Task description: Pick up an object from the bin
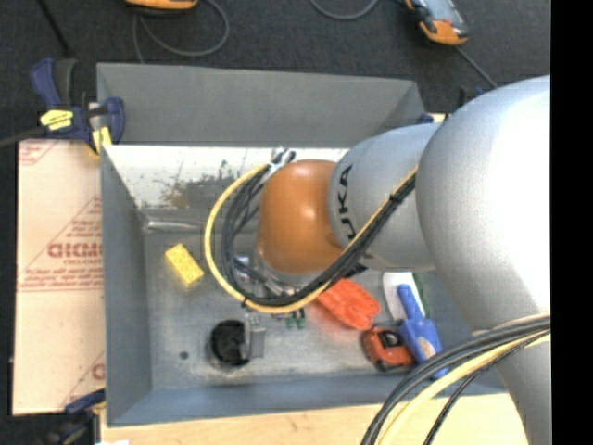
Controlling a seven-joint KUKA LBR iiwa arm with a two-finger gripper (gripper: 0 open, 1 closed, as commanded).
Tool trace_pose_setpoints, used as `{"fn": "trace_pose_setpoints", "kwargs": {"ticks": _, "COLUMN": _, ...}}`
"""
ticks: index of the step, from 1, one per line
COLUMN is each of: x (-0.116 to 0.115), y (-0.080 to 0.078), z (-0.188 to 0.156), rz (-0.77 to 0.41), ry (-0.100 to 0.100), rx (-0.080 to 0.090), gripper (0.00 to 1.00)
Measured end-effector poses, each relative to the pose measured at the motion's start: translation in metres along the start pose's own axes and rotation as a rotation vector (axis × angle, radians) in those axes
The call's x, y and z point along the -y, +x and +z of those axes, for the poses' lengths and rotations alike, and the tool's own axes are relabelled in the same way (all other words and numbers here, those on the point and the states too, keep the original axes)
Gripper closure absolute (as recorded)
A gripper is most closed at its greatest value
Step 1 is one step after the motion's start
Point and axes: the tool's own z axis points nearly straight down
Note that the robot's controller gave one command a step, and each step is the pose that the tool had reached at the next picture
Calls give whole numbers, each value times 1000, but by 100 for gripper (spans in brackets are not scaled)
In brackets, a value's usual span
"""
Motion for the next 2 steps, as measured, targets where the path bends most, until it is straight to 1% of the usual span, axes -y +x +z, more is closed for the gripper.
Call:
{"fn": "trace_pose_setpoints", "kwargs": {"ticks": 1, "x": 14, "y": 2, "z": 6, "rz": -128, "ry": 2, "rx": -2, "gripper": 100}}
{"fn": "trace_pose_setpoints", "kwargs": {"ticks": 2, "x": 13, "y": 2, "z": 6, "rz": -127, "ry": 1, "rx": -2, "gripper": 100}}
